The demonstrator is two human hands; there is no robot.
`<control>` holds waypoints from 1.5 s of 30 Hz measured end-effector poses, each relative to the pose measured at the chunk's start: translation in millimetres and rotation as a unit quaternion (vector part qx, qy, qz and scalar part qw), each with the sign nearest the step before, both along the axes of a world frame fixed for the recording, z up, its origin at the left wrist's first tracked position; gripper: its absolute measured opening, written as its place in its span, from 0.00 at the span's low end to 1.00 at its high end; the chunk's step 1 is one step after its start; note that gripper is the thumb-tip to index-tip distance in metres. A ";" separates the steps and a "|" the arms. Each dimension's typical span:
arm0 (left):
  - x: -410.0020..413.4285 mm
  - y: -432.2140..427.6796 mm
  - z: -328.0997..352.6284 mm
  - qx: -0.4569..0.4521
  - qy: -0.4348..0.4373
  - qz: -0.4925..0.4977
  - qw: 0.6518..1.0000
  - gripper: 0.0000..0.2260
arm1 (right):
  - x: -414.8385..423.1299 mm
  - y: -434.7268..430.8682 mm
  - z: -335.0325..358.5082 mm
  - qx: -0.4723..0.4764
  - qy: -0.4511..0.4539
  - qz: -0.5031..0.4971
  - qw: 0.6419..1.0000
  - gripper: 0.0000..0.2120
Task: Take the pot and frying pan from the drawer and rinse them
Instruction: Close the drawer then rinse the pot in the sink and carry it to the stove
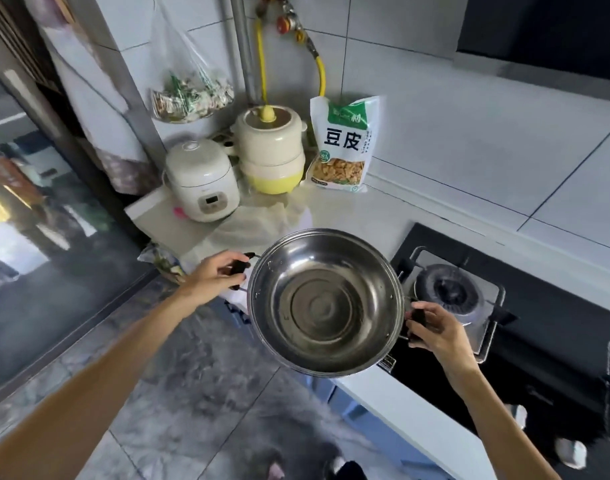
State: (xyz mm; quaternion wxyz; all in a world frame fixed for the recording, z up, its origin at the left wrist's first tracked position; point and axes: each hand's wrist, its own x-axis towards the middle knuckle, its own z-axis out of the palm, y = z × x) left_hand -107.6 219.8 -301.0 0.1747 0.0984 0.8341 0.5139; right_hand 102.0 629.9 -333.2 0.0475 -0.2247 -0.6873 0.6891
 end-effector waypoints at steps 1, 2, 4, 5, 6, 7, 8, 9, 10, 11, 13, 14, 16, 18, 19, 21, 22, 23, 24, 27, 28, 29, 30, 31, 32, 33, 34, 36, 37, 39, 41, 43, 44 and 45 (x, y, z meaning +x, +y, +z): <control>-14.2 4.6 -3.4 -0.001 -0.002 -0.003 1.000 0.16 | -7.4 -0.7 -6.0 0.001 -0.003 -0.004 1.000 0.15; -27.9 9.0 -8.6 -0.001 -0.002 -0.010 1.000 0.17 | -14.7 -0.7 -12.0 0.000 -0.005 -0.011 1.000 0.15; -50.8 15.3 -22.0 -0.012 0.002 -0.030 0.999 0.20 | -29.5 2.0 -22.0 0.007 -0.014 -0.019 1.000 0.15; -59.4 17.8 -28.8 -0.022 0.004 -0.031 0.999 0.21 | -36.8 3.4 -25.9 0.013 -0.021 -0.014 1.000 0.15; -67.4 20.0 -35.5 -0.028 0.009 -0.027 0.999 0.22 | -42.8 5.0 -30.6 0.016 -0.025 -0.015 0.999 0.16; -74.3 23.3 -39.9 -0.033 0.008 -0.023 0.999 0.21 | -48.5 7.0 -35.4 0.015 -0.024 -0.022 0.999 0.16; -79.6 28.5 -44.4 -0.030 0.008 -0.025 0.999 0.20 | -53.0 9.6 -40.9 0.011 -0.023 -0.027 0.999 0.16; -85.2 31.1 -49.8 -0.031 0.002 -0.026 0.999 0.20 | -56.7 12.3 -45.7 0.010 -0.022 -0.028 0.999 0.16; -90.8 34.8 -54.9 -0.030 -0.001 -0.028 0.999 0.19 | -60.5 15.0 -50.7 0.009 -0.024 -0.030 0.999 0.16; -95.8 37.6 -60.5 -0.028 -0.010 -0.028 0.999 0.18 | -63.8 17.5 -54.4 0.009 -0.030 -0.034 0.999 0.16; -105.4 38.8 -73.1 -0.027 -0.026 -0.027 0.999 0.17 | -69.4 20.1 -61.9 0.010 -0.043 -0.042 0.998 0.16; -111.1 38.0 -77.6 -0.025 -0.032 -0.031 0.999 0.17 | -72.3 19.4 -65.5 0.008 -0.048 -0.046 0.998 0.16; -123.4 36.3 -84.8 -0.031 -0.032 -0.042 0.998 0.21 | -78.3 15.2 -70.2 0.008 -0.057 -0.051 0.997 0.16; -132.6 35.6 -92.0 -0.036 -0.034 -0.051 0.997 0.22 | -81.9 11.1 -75.7 0.009 -0.066 -0.054 0.996 0.17; -136.5 36.1 -94.6 -0.038 -0.035 -0.058 0.997 0.21 | -82.7 9.1 -78.2 0.009 -0.073 -0.059 0.996 0.17; -144.1 38.2 -99.3 -0.035 -0.039 -0.066 0.996 0.18 | -83.9 5.2 -82.7 0.010 -0.085 -0.070 0.994 0.17; -147.9 38.5 -102.2 -0.032 -0.041 -0.073 0.996 0.17 | -84.1 3.5 -85.0 0.011 -0.090 -0.074 0.993 0.16; -151.4 38.6 -104.9 -0.030 -0.044 -0.082 0.995 0.17 | -84.5 1.7 -86.6 0.013 -0.093 -0.078 0.993 0.16; -154.3 38.4 -107.6 -0.029 -0.045 -0.089 0.995 0.16 | -84.7 -0.1 -88.3 0.016 -0.095 -0.082 0.992 0.16; -160.4 38.7 -112.8 -0.034 -0.051 -0.102 0.993 0.16 | -84.5 -3.8 -93.4 0.024 -0.101 -0.096 0.990 0.16; -161.5 39.2 -114.2 -0.036 -0.050 -0.104 0.993 0.16 | -84.8 -4.5 -93.3 0.029 -0.102 -0.099 0.989 0.16; -162.1 39.9 -114.5 -0.040 -0.048 -0.107 0.992 0.16 | -85.3 -4.6 -92.9 0.038 -0.103 -0.099 0.989 0.16; -163.0 40.2 -116.1 -0.044 -0.045 -0.110 0.992 0.16 | -85.6 -4.4 -92.6 0.049 -0.107 -0.100 0.988 0.16; -163.7 40.1 -116.6 -0.055 -0.040 -0.113 0.991 0.16 | -85.6 -4.5 -92.3 0.062 -0.114 -0.098 0.987 0.16; -164.1 40.6 -116.0 -0.065 -0.033 -0.119 0.990 0.16 | -85.2 -4.7 -92.3 0.076 -0.122 -0.095 0.985 0.17; -164.9 41.1 -115.1 -0.081 -0.022 -0.126 0.988 0.16 | -84.5 -5.6 -91.3 0.094 -0.133 -0.089 0.983 0.17; -164.8 43.1 -112.6 -0.099 -0.009 -0.139 0.985 0.16 | -84.2 -6.6 -90.5 0.117 -0.145 -0.083 0.979 0.17; -163.8 49.8 -105.3 -0.151 0.031 -0.167 0.974 0.17 | -84.4 -10.2 -84.8 0.214 -0.166 -0.069 0.960 0.15; -162.7 54.0 -99.0 -0.175 0.065 -0.177 0.966 0.17 | -85.2 -13.7 -78.0 0.276 -0.171 -0.068 0.943 0.15; -159.2 61.4 -80.7 -0.186 0.146 -0.169 0.957 0.18 | -88.8 -23.5 -56.6 0.374 -0.158 -0.090 0.909 0.16; -151.8 66.3 -53.7 -0.176 0.260 -0.144 0.938 0.16 | -93.0 -34.0 -28.3 0.446 -0.138 -0.106 0.878 0.15; -141.6 68.3 -25.6 -0.196 0.370 -0.130 0.899 0.17 | -95.5 -43.0 -2.2 0.507 -0.109 -0.112 0.847 0.14; -135.3 68.2 -11.1 -0.212 0.399 -0.122 0.884 0.17 | -95.2 -48.7 10.8 0.532 -0.097 -0.119 0.833 0.14; -128.9 67.3 1.5 -0.227 0.414 -0.112 0.875 0.17 | -93.4 -55.3 23.5 0.552 -0.089 -0.129 0.819 0.15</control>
